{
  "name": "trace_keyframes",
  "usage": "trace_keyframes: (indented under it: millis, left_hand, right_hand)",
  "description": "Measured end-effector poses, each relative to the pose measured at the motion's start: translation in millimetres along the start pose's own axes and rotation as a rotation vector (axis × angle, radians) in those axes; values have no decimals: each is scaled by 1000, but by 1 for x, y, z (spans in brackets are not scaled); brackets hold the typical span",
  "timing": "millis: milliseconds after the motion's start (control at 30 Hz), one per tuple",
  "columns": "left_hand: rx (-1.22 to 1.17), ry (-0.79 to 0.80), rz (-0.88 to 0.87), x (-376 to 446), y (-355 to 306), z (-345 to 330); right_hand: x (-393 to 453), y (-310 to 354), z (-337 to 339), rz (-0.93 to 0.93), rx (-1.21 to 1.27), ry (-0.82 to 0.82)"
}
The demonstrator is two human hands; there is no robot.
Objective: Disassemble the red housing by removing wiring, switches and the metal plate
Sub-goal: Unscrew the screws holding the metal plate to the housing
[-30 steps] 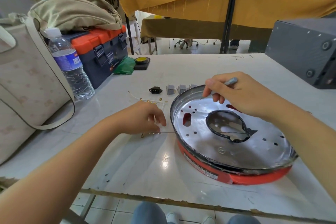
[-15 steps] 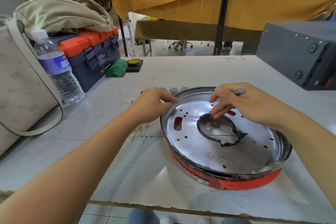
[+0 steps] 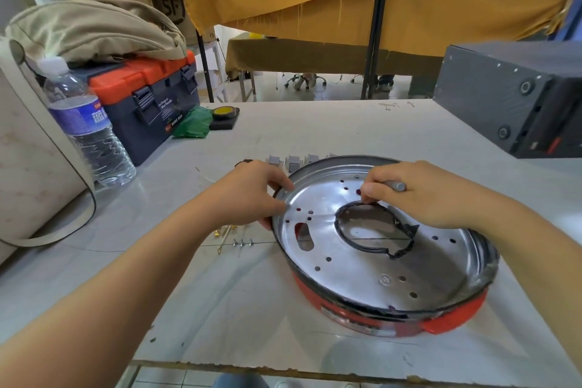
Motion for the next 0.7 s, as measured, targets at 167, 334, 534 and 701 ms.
trace_keyframes:
  millis: [167,334,534,701]
  left_hand:
    - [-105,139,38,-5,-4,8]
    - [-84,45,59,6,-3,4]
    - [-262,-30,-18,26,-4,-10]
    - [-239,-83,-25,33,-4,-11]
  right_hand:
    - [-1,0,2,5,58,60]
    - [0,-4,-2,40,95,37]
    - [0,-7,-4,51,76,11]
    - [0,-1,-3,67,-93,69]
Point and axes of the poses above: each hand's wrist, its own x-axis towards the middle knuckle, its own z-axis out of the back of the hand, y = z × x, the point moved 2 cm from there along x, towards the middle knuckle, and after that the axes turned 10 degrees about z, right-handed, at the moved point
